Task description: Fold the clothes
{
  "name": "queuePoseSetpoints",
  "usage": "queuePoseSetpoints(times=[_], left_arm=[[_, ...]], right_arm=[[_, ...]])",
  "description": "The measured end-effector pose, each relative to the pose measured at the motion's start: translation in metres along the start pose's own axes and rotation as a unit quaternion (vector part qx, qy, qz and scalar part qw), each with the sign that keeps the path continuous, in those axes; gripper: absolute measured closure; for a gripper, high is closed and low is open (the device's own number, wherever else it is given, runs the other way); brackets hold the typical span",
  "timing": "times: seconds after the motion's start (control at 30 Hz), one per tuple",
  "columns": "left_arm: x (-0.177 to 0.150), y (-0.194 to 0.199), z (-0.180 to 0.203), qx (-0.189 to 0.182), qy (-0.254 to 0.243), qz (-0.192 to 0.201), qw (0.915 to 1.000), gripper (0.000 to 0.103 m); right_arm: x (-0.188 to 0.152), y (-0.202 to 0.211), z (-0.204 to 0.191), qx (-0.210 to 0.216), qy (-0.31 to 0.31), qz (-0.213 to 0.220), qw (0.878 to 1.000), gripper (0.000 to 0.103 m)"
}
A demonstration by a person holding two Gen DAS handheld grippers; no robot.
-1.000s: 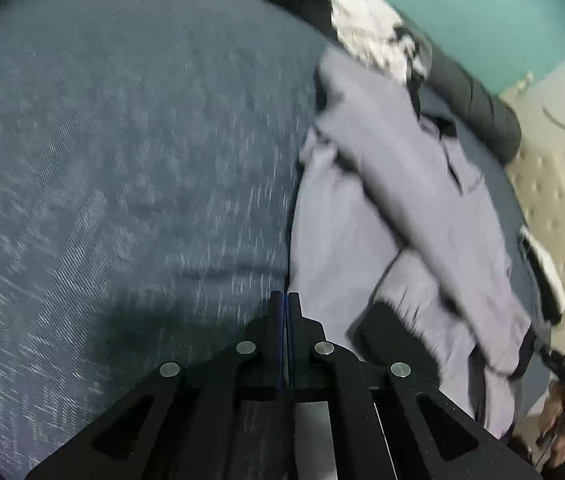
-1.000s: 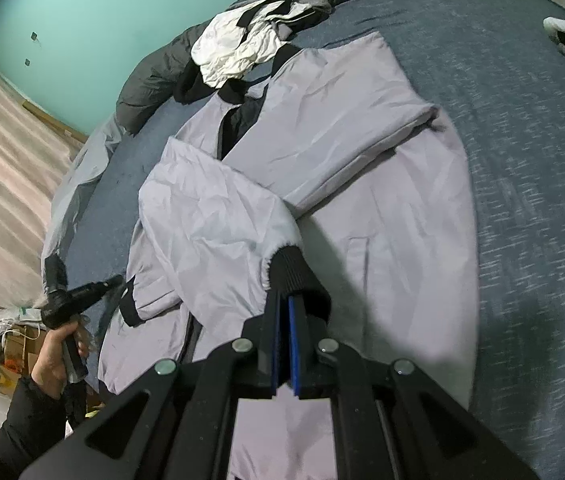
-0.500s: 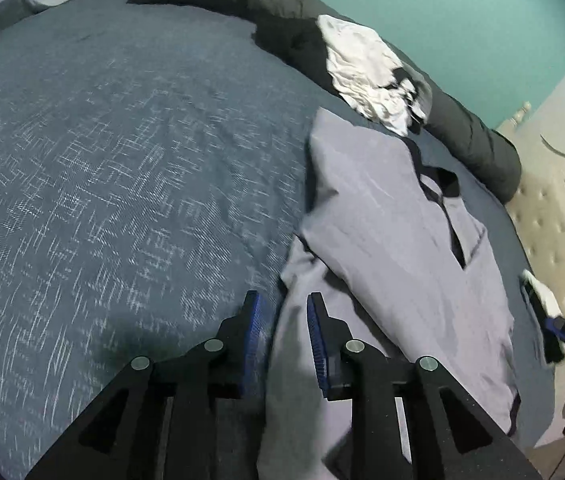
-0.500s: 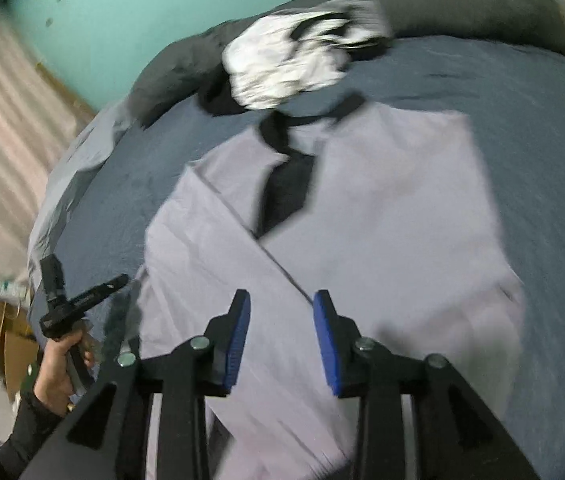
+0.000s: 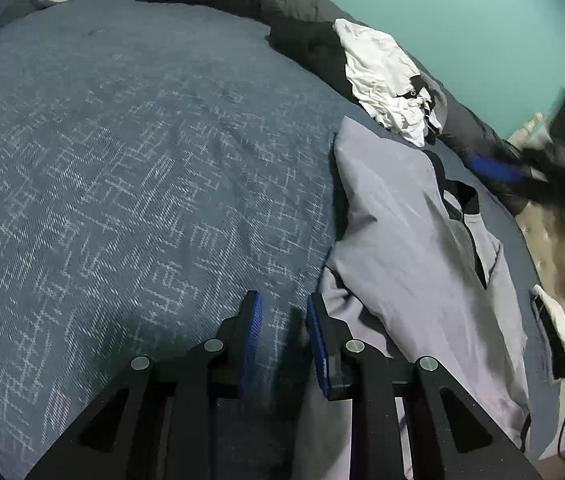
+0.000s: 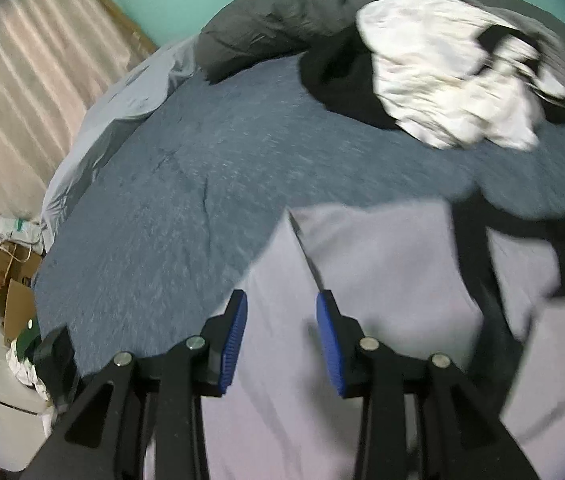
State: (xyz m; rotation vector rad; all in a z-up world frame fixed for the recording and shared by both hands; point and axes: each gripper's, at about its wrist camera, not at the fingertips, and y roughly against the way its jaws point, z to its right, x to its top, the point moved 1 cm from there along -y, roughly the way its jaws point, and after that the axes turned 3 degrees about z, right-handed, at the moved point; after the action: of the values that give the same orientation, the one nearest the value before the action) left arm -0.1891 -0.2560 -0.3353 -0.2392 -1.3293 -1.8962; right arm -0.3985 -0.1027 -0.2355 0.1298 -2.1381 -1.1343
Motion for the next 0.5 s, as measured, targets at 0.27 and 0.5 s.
queuePoseSetpoints(times=[0.27, 0.5], left_arm=[[0.001, -0.005, -0.004, -0.003, 0.000, -0.001, 1.0000, 0.078], [0.000, -0.008, -0.005, -0.002, -0.003, -0.003, 1.0000, 0.078]], right_arm=[[0.046, -0.085, -0.001, -0.020, 0.006, -0.048, 0.999, 0.067], [0.047, -0.126, 0.004, -0.020, 0.006, -0.073, 0.997, 0.092]])
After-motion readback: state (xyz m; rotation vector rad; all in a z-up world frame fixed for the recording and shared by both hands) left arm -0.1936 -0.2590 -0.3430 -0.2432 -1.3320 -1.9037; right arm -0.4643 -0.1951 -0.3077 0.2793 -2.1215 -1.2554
